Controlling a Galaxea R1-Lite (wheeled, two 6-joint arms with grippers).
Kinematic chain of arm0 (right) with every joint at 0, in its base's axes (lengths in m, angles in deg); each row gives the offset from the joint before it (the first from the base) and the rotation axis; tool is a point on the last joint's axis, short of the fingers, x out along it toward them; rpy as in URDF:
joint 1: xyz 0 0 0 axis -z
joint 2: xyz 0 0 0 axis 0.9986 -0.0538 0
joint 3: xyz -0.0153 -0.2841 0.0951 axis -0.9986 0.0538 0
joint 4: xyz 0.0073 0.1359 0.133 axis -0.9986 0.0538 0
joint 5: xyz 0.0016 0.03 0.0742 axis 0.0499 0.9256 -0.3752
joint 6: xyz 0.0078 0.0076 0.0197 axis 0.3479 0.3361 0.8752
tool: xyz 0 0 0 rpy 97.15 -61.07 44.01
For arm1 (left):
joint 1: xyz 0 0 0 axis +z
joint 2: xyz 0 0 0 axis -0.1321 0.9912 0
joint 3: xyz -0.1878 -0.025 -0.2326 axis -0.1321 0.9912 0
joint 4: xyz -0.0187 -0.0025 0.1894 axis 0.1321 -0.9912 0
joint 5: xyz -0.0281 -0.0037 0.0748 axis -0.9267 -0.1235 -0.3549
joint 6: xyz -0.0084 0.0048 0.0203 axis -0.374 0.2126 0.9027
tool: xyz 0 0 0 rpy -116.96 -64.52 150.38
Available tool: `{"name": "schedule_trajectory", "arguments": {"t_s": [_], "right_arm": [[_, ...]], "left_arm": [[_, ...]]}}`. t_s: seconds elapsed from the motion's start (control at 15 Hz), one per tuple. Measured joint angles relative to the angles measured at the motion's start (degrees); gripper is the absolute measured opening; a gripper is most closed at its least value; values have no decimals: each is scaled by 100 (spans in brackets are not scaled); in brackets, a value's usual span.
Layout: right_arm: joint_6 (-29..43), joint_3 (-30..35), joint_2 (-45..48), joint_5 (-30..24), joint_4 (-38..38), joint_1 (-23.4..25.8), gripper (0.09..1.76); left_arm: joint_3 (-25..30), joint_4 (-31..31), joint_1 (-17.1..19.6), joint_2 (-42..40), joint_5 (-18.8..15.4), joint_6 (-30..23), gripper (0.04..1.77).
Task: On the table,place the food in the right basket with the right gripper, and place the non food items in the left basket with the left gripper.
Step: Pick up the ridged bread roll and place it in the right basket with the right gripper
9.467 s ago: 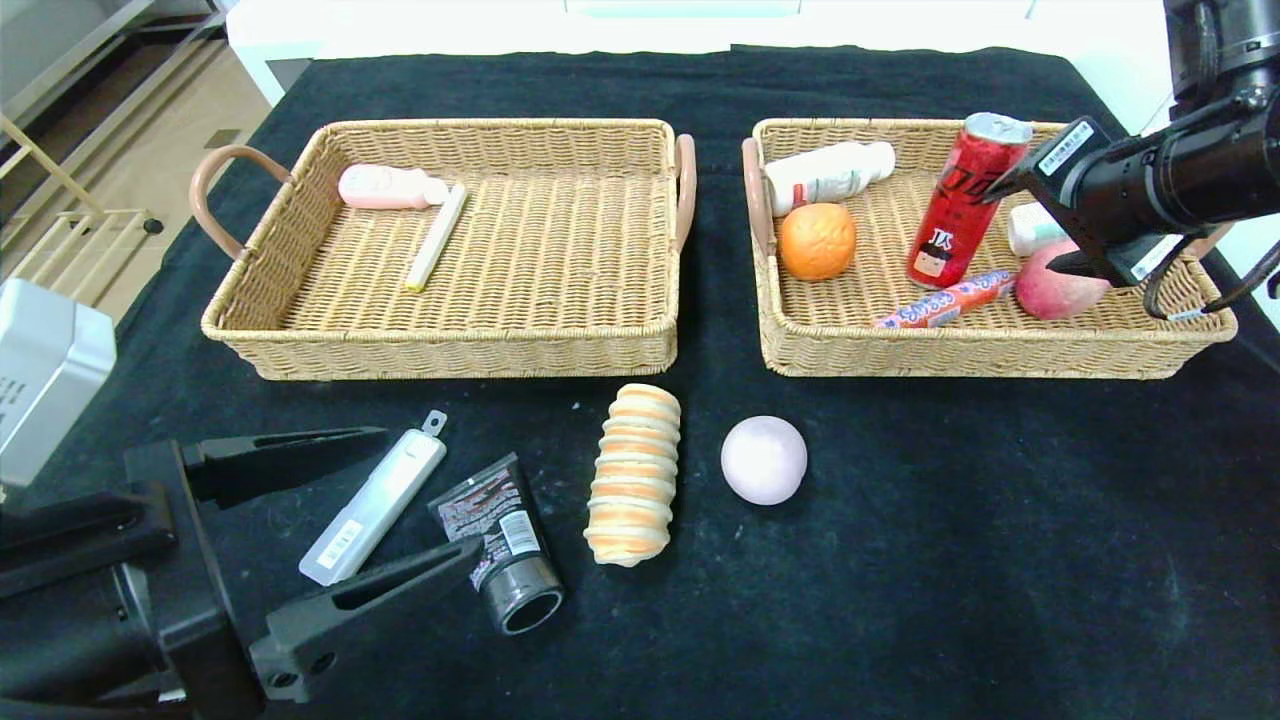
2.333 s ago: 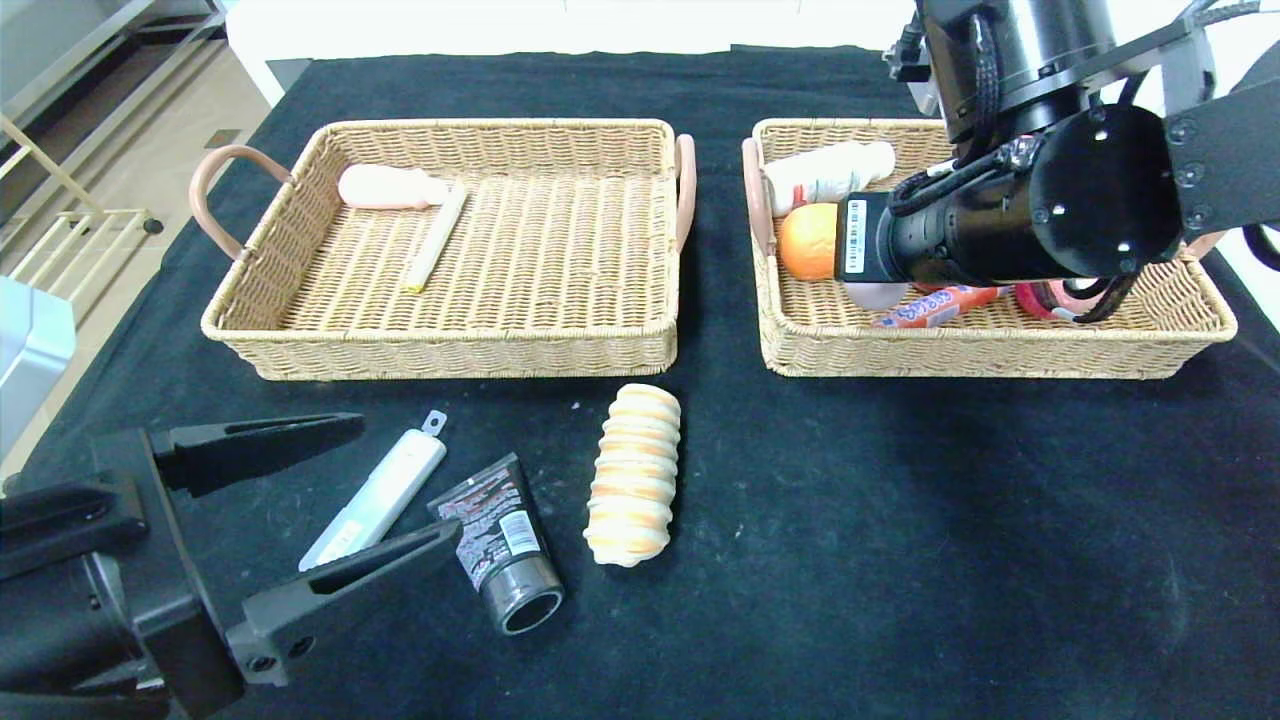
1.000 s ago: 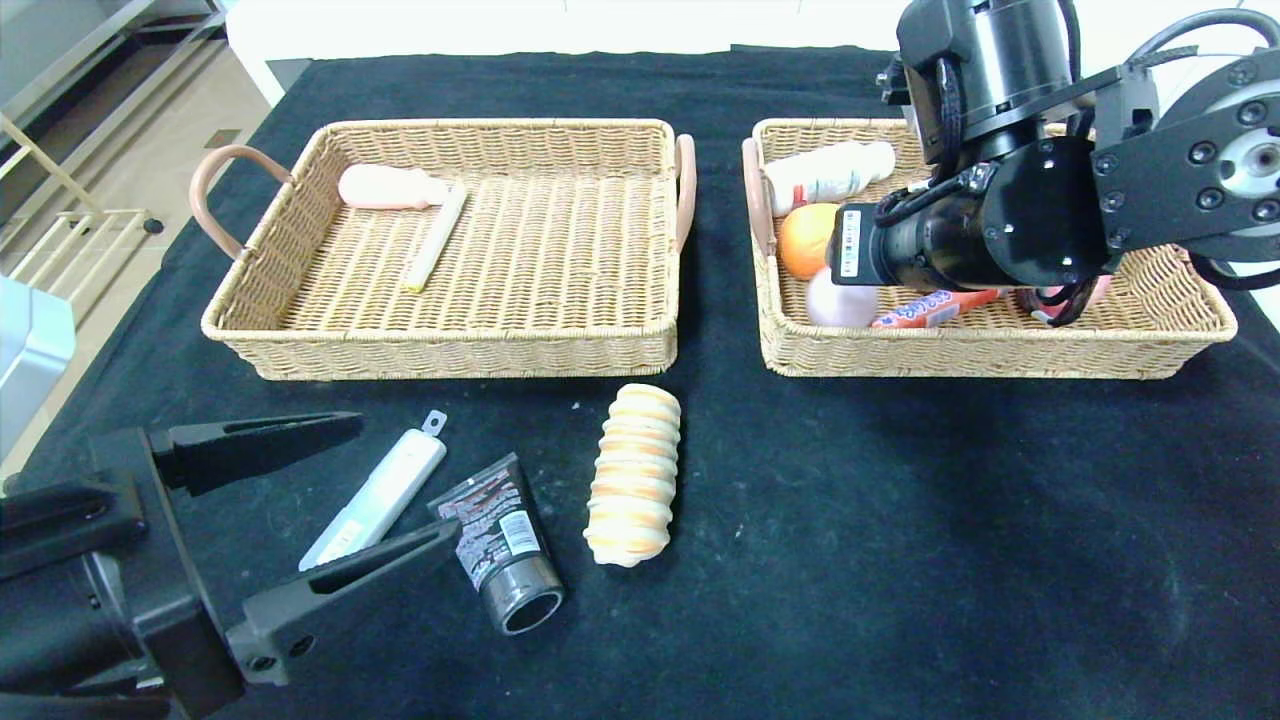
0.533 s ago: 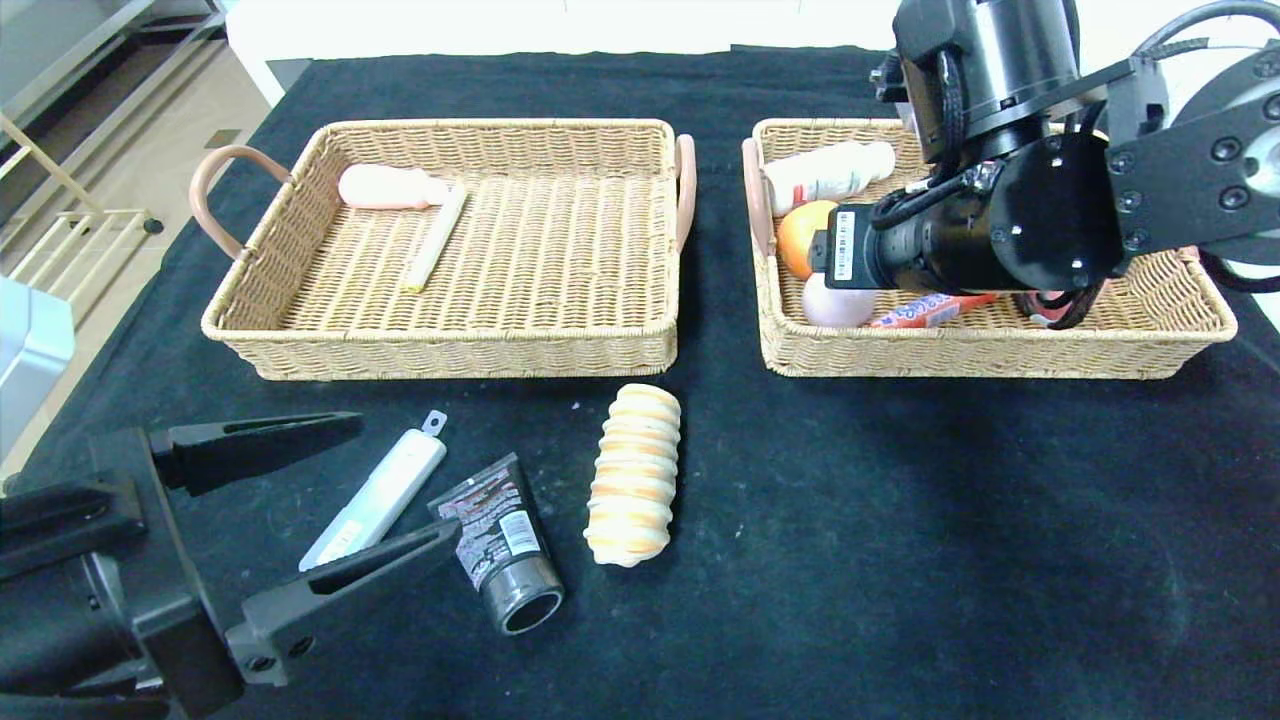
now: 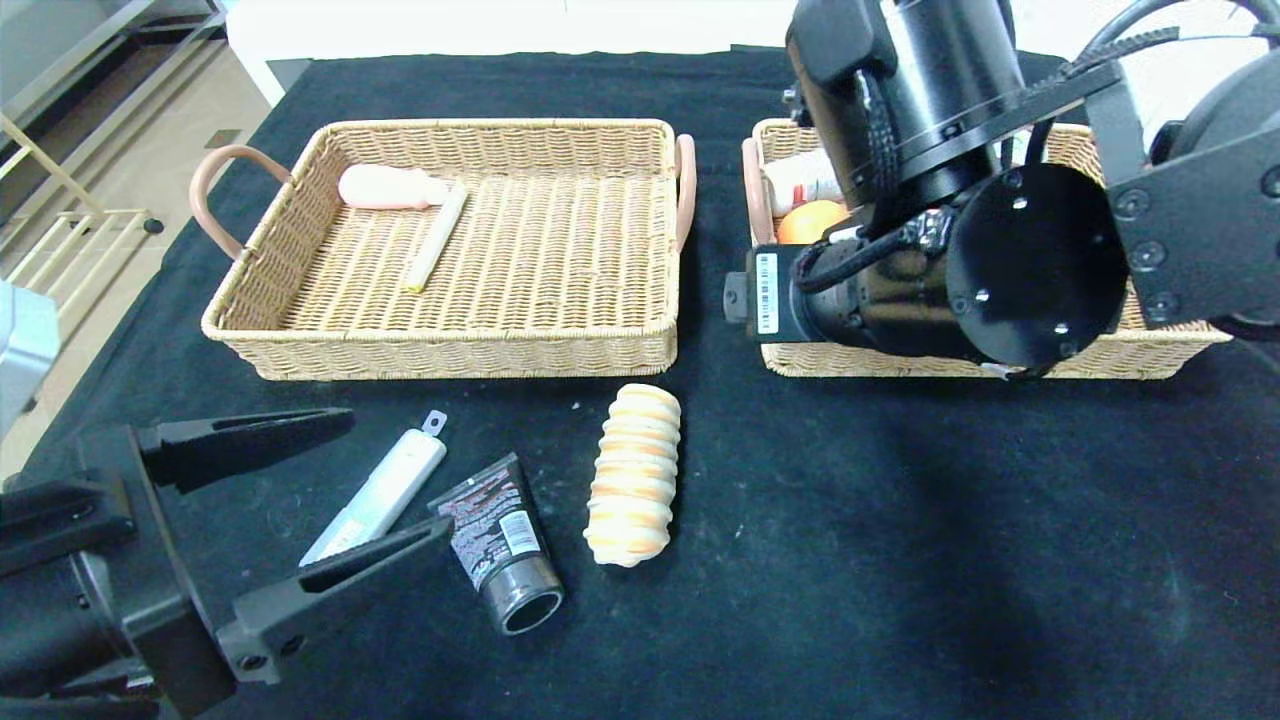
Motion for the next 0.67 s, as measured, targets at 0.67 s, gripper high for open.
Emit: {"name": "schedule_trajectory", "arguments": {"t_s": [0.67], "right_arm": [[272, -177, -822, 121, -306, -824, 169]], "left_arm": [[-278, 74, 631, -251, -44, 22, 172]]}}
